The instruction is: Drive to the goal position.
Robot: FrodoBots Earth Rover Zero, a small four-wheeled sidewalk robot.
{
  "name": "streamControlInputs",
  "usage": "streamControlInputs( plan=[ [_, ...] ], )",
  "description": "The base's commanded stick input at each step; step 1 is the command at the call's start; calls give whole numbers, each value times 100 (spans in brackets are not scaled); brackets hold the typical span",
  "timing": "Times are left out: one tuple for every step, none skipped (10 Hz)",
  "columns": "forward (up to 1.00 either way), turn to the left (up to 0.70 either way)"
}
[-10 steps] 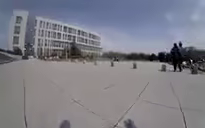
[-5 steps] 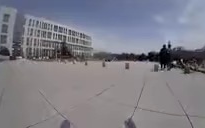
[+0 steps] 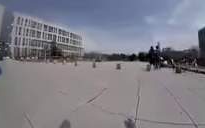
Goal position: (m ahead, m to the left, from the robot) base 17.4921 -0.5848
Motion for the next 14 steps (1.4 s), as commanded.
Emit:
streamControlInputs(
  plan=[
    [70, -35],
    [70, -35],
    [70, -35],
    [70, -35],
    [70, -35],
    [70, -35],
    [70, -35],
    [70, -35],
    [70, -15],
    [70, 0],
    [70, 0],
    [70, 0],
    [70, 0],
    [70, 0]
  ],
)
